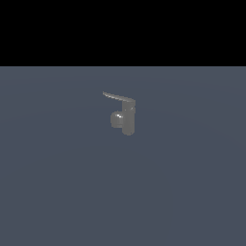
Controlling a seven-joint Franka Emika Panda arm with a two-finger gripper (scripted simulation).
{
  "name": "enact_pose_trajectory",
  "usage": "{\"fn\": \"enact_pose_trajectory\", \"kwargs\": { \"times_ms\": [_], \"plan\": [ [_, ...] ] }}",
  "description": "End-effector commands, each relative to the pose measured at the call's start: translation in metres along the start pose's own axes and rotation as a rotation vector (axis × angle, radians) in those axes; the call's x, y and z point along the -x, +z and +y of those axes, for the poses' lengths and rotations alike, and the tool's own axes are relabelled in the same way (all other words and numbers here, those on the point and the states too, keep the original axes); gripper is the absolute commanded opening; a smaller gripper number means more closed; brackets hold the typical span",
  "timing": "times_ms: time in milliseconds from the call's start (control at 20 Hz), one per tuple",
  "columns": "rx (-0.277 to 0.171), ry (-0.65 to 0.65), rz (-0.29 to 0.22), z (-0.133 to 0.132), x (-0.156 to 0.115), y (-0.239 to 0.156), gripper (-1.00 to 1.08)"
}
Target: Turn on the faucet by rotating a designated handle.
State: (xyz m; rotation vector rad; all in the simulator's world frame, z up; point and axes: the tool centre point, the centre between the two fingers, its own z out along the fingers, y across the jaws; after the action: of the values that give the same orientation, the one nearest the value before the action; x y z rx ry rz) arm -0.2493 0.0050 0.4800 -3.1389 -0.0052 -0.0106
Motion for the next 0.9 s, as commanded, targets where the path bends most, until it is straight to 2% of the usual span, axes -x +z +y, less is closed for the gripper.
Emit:
{"fn": "enact_pose_trajectory", "kwargs": {
  "times_ms": [0,450,850],
  "plan": [
    [0.000,0.000,0.000,0.000,0.000,0.000,-1.00],
    [0.023,-0.033,0.035,-0.001,-0.008,-0.012,-1.00],
    [0.016,-0.010,0.033,-0.001,-0.014,-0.012,-1.00]
  ]
}}
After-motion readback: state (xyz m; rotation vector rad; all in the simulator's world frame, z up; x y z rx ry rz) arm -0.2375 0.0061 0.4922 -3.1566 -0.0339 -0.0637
